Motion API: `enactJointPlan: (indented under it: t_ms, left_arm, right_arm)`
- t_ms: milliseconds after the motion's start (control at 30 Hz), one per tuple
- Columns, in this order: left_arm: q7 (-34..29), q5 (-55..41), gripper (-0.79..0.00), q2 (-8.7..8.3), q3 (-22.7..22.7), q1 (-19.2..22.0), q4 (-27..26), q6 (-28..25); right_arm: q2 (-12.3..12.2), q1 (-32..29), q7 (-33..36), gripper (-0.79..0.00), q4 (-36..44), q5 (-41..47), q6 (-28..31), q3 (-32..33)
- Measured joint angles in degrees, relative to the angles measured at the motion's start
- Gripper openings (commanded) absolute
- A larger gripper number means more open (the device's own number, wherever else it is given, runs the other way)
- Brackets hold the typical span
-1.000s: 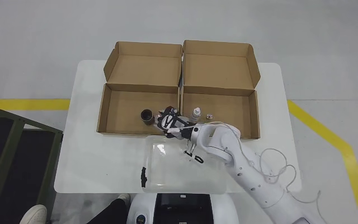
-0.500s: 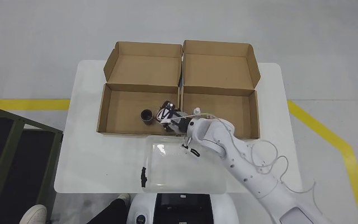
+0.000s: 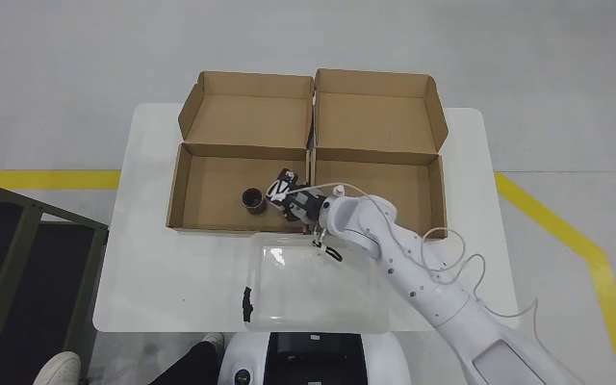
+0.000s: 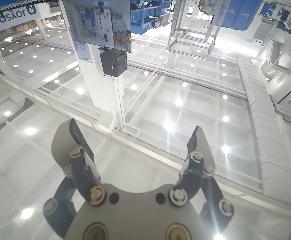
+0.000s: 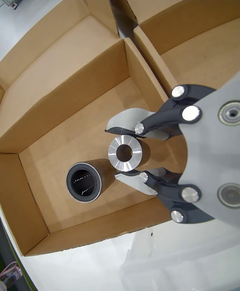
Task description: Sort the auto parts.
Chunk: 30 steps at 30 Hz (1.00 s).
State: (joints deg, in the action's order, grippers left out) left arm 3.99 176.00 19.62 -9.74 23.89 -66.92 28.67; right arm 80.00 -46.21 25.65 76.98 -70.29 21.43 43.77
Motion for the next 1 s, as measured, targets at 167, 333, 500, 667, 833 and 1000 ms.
enactJointPlan:
  t_ms: [167, 333, 500, 667, 833, 1000]
  left_arm:
    - [0.00, 0.00, 0.000, 0.00, 0.00, 0.00, 0.00, 0.00]
    - [0.00, 0.00, 0.000, 0.00, 0.00, 0.00, 0.00, 0.00]
    - [0.00, 0.00, 0.000, 0.00, 0.00, 0.00, 0.00, 0.00]
    - [0.00, 0.00, 0.000, 0.00, 0.00, 0.00, 0.00, 0.00]
    - [0.00, 0.00, 0.000, 0.00, 0.00, 0.00, 0.00, 0.00]
    - [0.00, 0.00, 0.000, 0.00, 0.00, 0.00, 0.00, 0.00]
  right_arm:
    - [0.70, 0.97, 0.15, -0.449, -1.70, -0.19, -0.32, -0.89]
    - [1.34, 1.63, 0.16, -0.394, -2.58, -0.20, -0.51, -1.60]
    - [1.68, 2.19, 0.40, -0.277, -1.96, -0.44, -0.50, -1.51]
    - [1.43, 1.64, 1.07, -0.206, 3.03, -1.97, -0.41, -0.35]
    - [0.44, -1.14, 2.37, -0.148, 11.12, -2.90, 0.40, 2.61]
    - [-0.97, -6.20, 2.94, -0.182, 19.37, -3.30, 2.00, 6.59]
